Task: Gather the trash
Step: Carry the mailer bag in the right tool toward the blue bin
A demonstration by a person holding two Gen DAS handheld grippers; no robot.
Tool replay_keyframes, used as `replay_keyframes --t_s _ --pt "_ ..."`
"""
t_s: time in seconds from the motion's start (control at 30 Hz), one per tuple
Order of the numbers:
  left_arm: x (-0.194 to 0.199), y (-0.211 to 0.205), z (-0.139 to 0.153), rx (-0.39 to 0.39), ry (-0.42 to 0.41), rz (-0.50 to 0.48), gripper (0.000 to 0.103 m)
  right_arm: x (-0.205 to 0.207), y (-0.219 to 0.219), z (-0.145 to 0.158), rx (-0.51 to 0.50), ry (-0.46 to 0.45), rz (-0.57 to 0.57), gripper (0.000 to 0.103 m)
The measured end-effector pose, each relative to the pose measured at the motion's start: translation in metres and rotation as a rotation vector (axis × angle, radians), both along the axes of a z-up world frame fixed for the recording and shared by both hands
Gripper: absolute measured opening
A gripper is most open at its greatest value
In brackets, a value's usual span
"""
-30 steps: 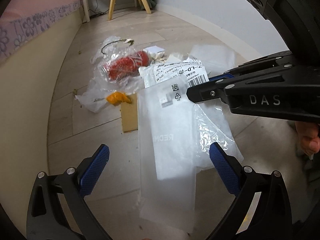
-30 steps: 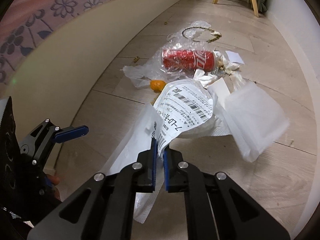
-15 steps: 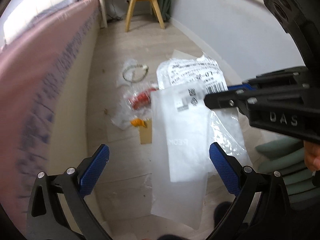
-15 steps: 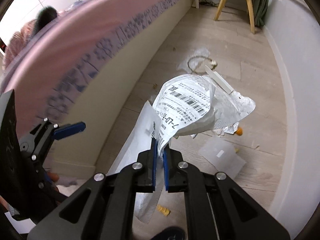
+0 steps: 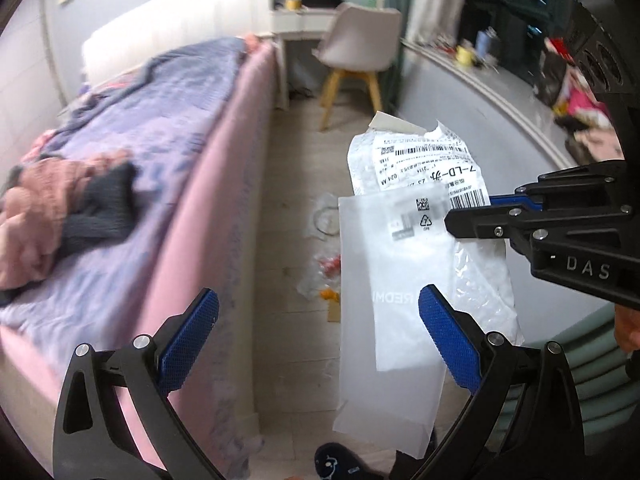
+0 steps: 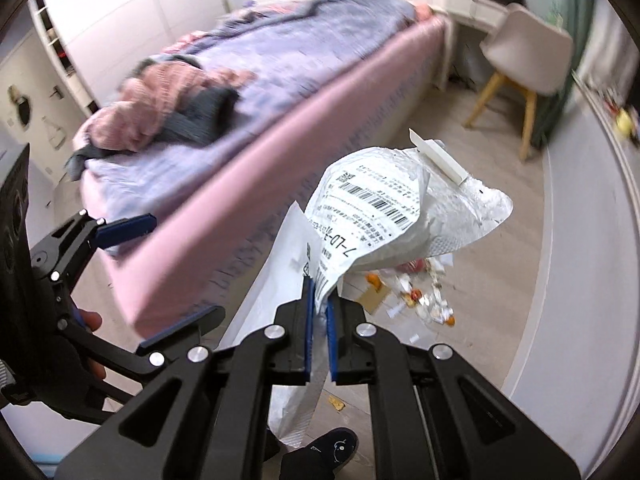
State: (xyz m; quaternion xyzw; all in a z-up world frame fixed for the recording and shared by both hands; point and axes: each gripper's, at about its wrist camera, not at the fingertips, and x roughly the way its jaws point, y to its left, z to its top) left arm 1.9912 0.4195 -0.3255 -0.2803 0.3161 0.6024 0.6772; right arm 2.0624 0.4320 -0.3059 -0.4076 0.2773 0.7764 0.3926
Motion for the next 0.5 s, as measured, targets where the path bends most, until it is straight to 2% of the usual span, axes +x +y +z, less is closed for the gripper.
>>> replay_keyframes --t_s 0.13,0.27,0.4,0.5 --pt "-0.037 -0.043 0.047 0.039 0.004 0.136 0.097 -0.039 -0.027 0.044 0.032 0.022 0.106 0.008" --pt "-0.075 -0.081 0.08 0.044 -0.003 0.287 0.097 -0.074 -0.048 0.075 0.021 0.051 0.195 0.008" --pt "-0.11 -0.118 0.108 0.058 0.028 0.428 0.097 -0.112 -0.074 0.098 0.012 0.076 0.325 0.008" --pt "-0.135 -0.155 0.124 0.065 0.018 0.537 0.097 -0.151 -0.102 0.111 0.013 0.075 0.448 0.008"
